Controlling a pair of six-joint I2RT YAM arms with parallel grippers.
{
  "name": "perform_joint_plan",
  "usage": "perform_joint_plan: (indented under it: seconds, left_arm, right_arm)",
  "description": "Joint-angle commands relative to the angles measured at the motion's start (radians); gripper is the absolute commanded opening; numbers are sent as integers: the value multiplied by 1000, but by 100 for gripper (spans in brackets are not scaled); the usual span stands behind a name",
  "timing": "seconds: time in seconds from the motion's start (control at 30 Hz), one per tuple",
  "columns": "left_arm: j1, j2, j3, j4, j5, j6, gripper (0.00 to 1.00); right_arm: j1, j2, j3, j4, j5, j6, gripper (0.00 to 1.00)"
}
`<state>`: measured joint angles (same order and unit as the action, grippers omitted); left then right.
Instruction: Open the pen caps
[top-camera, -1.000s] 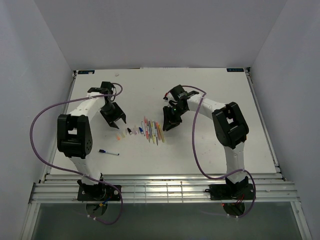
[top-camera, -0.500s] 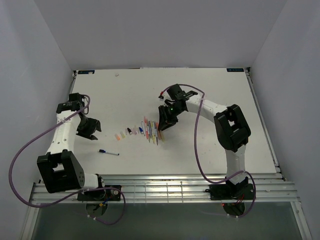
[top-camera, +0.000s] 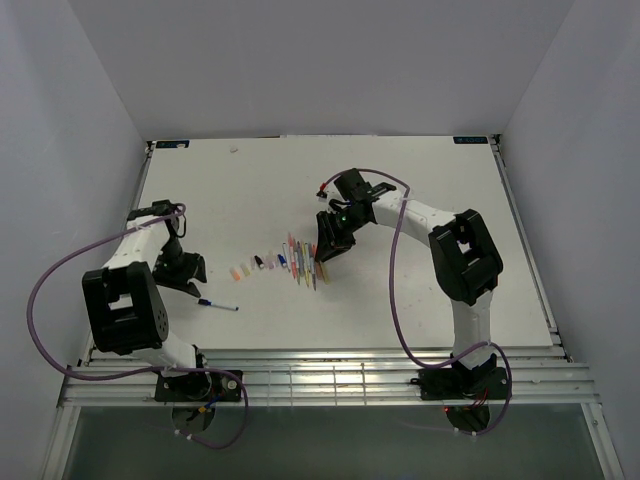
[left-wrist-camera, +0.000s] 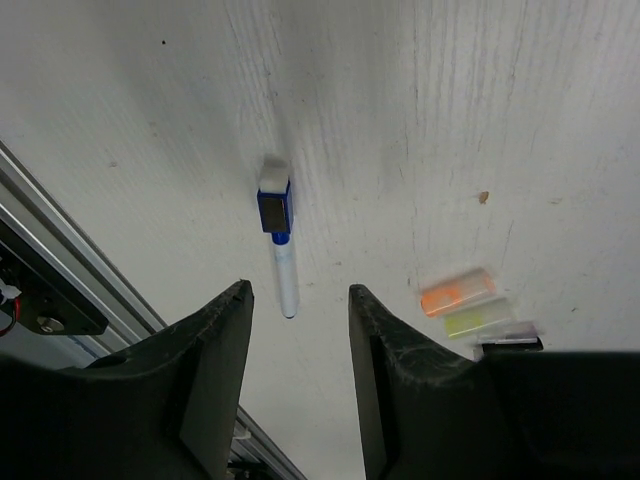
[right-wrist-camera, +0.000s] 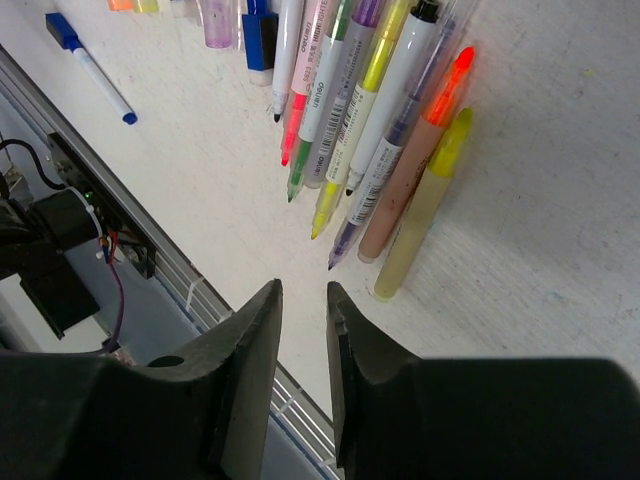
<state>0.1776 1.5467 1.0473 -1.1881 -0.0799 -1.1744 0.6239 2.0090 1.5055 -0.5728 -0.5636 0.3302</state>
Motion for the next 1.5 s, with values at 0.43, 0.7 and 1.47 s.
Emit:
perform_joint_plan:
  seconds: [0.43, 0.7, 1.47]
  left_arm:
    - [5, 29, -102, 123, -26, -70, 52]
    - [3, 41, -145, 173, -26, -71, 51]
    - [-36, -187, 29, 145, -58, 149, 0]
  right_arm:
    - [0, -50, -11, 16, -30, -13, 30]
    - [0, -49, -7, 14, -22, -13, 30]
    - [42, -101, 251, -184, -81, -80, 43]
